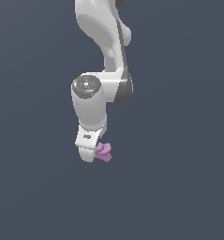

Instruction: Pick up the object and move it to a goal position.

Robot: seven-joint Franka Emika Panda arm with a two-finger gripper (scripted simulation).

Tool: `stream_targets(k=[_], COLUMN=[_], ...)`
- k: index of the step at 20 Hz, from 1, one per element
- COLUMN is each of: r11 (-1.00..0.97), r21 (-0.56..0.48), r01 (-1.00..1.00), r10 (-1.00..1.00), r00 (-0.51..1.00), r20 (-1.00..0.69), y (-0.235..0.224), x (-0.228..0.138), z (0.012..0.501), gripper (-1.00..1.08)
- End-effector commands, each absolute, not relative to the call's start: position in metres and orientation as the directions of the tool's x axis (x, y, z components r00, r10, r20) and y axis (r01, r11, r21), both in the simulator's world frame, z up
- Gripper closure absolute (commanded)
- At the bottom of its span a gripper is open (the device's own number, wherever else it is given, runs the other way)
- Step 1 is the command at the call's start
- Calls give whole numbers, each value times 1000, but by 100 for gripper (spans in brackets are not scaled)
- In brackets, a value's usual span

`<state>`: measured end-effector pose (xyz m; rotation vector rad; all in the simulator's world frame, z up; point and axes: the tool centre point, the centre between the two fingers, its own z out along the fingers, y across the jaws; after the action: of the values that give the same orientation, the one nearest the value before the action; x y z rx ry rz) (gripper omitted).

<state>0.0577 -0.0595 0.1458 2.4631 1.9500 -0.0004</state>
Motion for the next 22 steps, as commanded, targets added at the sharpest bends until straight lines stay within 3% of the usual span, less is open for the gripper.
stream_targets(k=[1, 19, 20, 22], r11=[-229, -225, -225, -225], r21=[0, 0, 0, 0], r01=[973, 974, 974, 974], r10=[973, 974, 974, 974], r00=[229, 225, 225, 225], r20=[0, 0, 0, 0], y=[-59, -59, -59, -59], x=[58, 58, 58, 58], z=[146, 96, 96, 96], gripper=[-92, -92, 108, 108])
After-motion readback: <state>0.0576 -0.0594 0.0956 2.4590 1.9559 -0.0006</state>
